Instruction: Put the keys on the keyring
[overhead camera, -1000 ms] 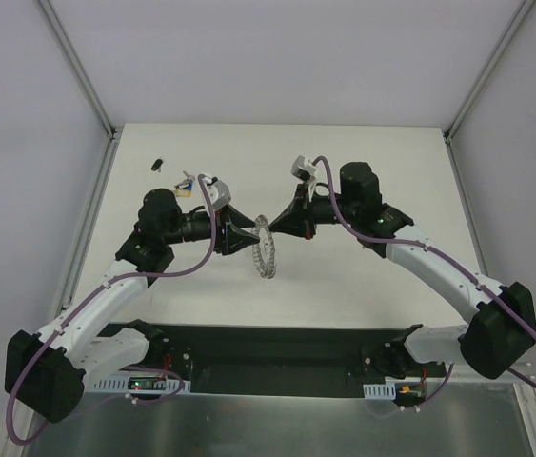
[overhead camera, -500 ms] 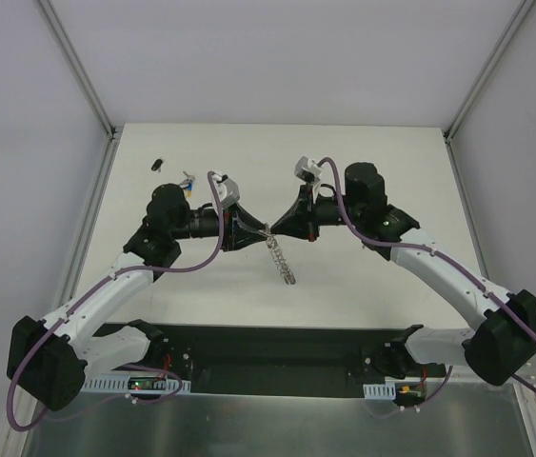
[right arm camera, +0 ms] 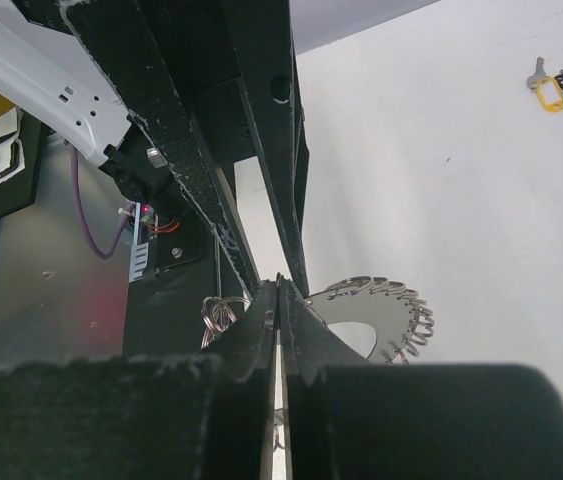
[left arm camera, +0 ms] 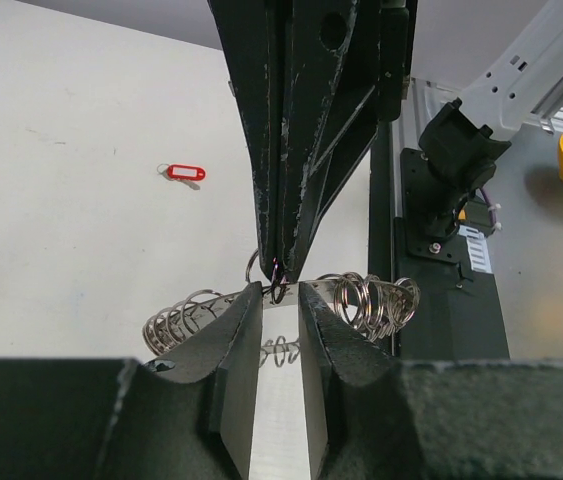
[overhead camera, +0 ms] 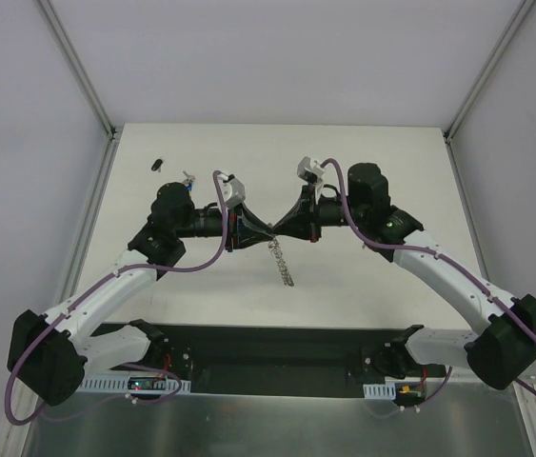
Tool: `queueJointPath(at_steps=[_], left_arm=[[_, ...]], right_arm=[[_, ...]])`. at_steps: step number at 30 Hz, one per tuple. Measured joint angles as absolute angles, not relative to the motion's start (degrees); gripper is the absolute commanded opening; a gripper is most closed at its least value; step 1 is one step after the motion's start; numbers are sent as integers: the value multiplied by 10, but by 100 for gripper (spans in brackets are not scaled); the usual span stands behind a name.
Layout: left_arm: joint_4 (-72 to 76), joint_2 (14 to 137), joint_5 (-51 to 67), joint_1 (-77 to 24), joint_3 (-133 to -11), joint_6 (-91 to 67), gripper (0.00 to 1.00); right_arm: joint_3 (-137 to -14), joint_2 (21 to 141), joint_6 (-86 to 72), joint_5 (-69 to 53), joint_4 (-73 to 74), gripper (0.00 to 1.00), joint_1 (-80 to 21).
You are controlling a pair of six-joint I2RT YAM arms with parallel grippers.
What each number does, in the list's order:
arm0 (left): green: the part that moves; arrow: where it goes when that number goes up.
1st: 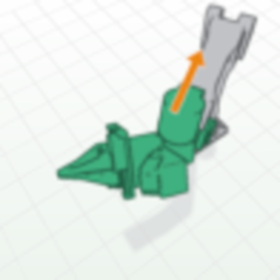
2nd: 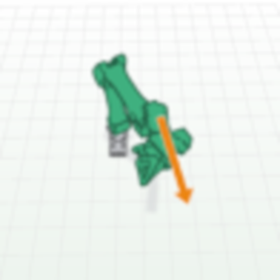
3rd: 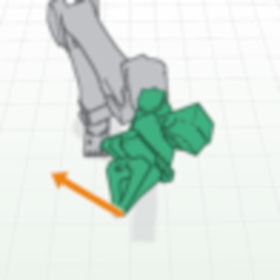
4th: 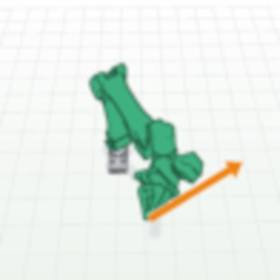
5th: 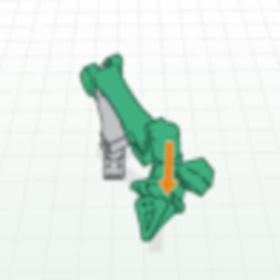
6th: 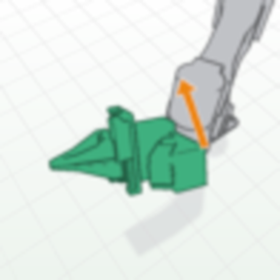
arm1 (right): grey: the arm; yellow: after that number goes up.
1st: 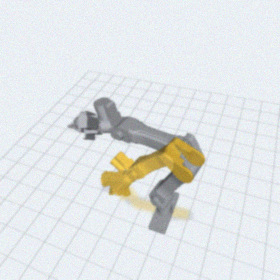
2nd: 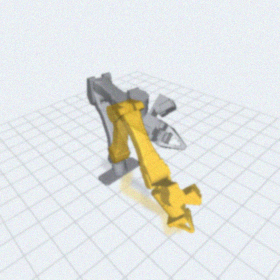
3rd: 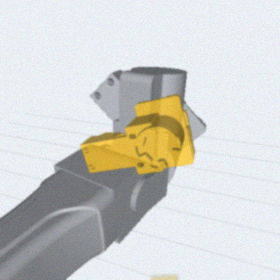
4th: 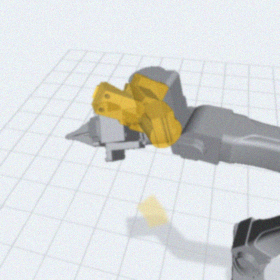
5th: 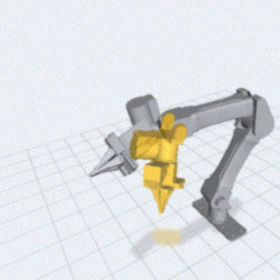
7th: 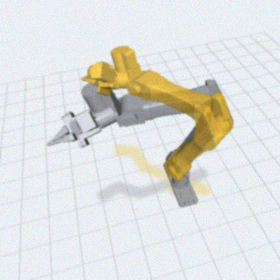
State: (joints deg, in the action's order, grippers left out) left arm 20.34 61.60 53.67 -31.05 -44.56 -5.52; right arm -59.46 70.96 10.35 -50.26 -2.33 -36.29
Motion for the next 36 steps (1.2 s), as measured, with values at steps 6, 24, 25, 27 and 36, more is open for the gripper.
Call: queueJointPath(at_steps=[6, 24, 25, 27, 36], left_arm=[[206, 621, 537, -312, -446, -60, 7], [193, 616, 515, -316, -440, -39, 0], [191, 612, 512, -316, -437, -35, 0], [187, 600, 507, -316, -429, -29, 0], [176, 562, 503, -316, -397, 1, 0]], right_arm=[[-595, 709, 105, -503, -20, 1, -363], [-595, 681, 115, -447, 7, 60, -359], [-595, 675, 115, -437, 11, 60, -356], [-595, 665, 115, -420, 19, 60, -348], [-594, 660, 123, -383, 69, 57, -335]])
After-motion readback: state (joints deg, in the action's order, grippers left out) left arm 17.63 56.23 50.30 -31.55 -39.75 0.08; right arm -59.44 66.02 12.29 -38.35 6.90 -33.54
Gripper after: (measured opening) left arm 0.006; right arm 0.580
